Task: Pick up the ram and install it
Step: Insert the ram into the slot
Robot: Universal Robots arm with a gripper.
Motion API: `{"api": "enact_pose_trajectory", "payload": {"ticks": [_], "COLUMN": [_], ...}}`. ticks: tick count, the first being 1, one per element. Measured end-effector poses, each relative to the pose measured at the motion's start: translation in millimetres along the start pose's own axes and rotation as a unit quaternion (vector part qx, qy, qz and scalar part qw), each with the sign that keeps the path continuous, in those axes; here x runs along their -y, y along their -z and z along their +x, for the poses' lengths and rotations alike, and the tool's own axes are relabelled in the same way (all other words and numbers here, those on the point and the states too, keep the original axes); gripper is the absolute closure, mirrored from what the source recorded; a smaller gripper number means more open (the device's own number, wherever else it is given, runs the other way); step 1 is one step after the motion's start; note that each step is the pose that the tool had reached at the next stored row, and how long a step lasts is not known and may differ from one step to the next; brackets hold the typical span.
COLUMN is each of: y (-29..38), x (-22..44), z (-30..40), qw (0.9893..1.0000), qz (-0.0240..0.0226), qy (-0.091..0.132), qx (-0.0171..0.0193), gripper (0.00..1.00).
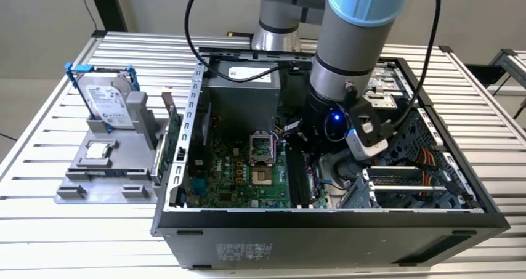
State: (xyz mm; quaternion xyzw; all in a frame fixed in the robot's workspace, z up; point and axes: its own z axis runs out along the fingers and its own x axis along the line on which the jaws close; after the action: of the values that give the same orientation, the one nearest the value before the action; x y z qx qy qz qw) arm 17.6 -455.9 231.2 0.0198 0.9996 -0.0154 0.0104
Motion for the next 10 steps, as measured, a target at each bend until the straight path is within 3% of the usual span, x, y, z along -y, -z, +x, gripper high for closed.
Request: {"api": "enact_pose_trajectory", "payload": {"ticks": [6,10], "y": [-6.6,-7.7], "x": [-0.1,0.0], "z": [0.1,0.3], "qw": [1.0,1.0], "qz": [0.0,0.0], "qy": [0.0,0.0], "qx": [0.0,0.0], "gripper": [1.0,1.0]}}
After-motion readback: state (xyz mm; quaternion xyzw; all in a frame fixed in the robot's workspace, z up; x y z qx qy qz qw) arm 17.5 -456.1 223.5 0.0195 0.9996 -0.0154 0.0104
